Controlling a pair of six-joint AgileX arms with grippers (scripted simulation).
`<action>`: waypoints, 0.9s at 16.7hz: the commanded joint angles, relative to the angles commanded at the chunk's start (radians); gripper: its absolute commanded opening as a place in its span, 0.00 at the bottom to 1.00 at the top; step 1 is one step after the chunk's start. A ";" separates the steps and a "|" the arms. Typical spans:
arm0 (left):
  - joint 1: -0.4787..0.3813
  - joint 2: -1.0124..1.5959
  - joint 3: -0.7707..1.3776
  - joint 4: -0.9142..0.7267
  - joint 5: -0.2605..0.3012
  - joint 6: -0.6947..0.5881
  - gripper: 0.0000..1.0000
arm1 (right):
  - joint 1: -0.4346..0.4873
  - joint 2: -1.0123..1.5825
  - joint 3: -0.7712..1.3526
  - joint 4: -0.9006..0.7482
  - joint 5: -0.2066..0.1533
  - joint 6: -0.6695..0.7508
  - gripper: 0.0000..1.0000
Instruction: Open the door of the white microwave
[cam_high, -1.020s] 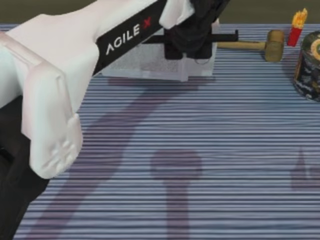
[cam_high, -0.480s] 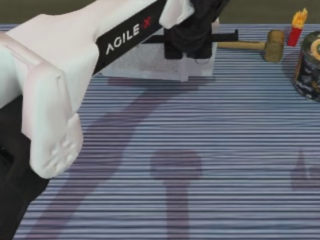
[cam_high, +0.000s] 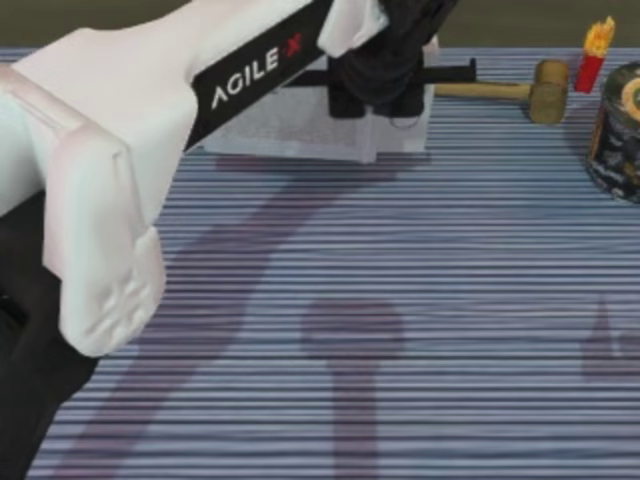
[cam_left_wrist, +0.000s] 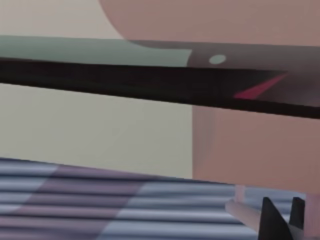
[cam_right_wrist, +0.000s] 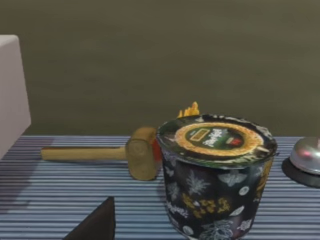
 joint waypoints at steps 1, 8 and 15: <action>0.000 0.000 0.000 0.000 0.000 0.000 0.00 | 0.000 0.000 0.000 0.000 0.000 0.000 1.00; -0.006 -0.021 -0.042 0.025 0.008 0.015 0.00 | 0.000 0.000 0.000 0.000 0.000 0.000 1.00; 0.002 -0.114 -0.201 0.111 0.032 0.077 0.00 | 0.000 0.000 0.000 0.000 0.000 0.000 1.00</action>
